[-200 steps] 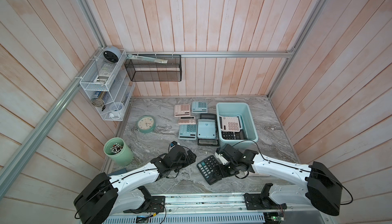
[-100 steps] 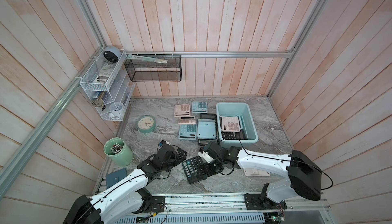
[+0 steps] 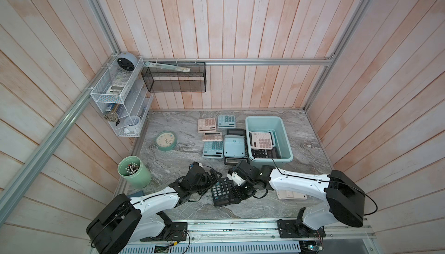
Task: Put the calculator in the storage box
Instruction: Adjust the calculator at the center of the board.
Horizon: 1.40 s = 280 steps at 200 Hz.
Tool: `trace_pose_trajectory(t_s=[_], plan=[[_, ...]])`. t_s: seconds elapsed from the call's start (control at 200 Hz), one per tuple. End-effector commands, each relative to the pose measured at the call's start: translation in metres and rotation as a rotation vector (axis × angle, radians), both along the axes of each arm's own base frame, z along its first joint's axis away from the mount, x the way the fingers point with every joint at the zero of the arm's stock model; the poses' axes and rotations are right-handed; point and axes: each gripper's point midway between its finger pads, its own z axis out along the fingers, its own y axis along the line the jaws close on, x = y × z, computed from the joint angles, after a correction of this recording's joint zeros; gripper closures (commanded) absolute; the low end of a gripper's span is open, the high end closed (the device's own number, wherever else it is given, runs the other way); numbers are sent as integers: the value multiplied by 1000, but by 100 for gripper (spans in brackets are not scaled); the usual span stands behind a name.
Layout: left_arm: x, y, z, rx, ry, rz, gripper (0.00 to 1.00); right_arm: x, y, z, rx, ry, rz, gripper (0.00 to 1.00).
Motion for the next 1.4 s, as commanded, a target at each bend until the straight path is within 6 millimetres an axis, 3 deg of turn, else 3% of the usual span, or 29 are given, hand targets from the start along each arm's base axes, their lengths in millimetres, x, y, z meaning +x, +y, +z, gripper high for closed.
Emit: trace_pose_trajectory(t_s=[0.0, 0.135, 0.26, 0.315, 0.43, 0.525, 0.625, 0.855, 0.985, 1.12, 1.245, 1.395], plan=[[0, -7, -9, -23, 37, -3, 0, -14, 10, -6, 37, 59, 47, 33], [23, -13, 4, 0, -5, -5, 0, -19, 26, -7, 56, 75, 69, 36], [46, -13, 19, 26, -47, -10, 0, -7, 42, -7, 73, 57, 34, 36], [57, 1, 23, 47, -60, 21, 0, -2, 48, -4, 86, 44, 16, 36], [66, 52, 20, 131, -42, 116, 0, 5, 53, 4, 108, 12, -10, 36], [55, 81, 25, 203, -33, 153, 0, 13, 45, 11, 88, -46, -32, 36], [35, 89, 26, 197, -12, 158, 0, 27, 31, 15, 57, -112, -75, 35], [-12, 83, 10, 78, 69, 193, 0, 73, 2, 14, -7, -197, -198, 35], [-30, 71, 4, 34, 101, 193, 0, 93, 0, 15, -39, -239, -196, 35], [-41, 62, 0, 17, 103, 207, 1, 100, 4, 12, -51, -238, -188, 35], [-41, 48, -2, -45, 108, 224, 14, 101, 11, 12, -34, -219, -183, 35], [-41, 33, -5, -71, 125, 220, 39, 100, 12, 16, -22, -218, -185, 35]])
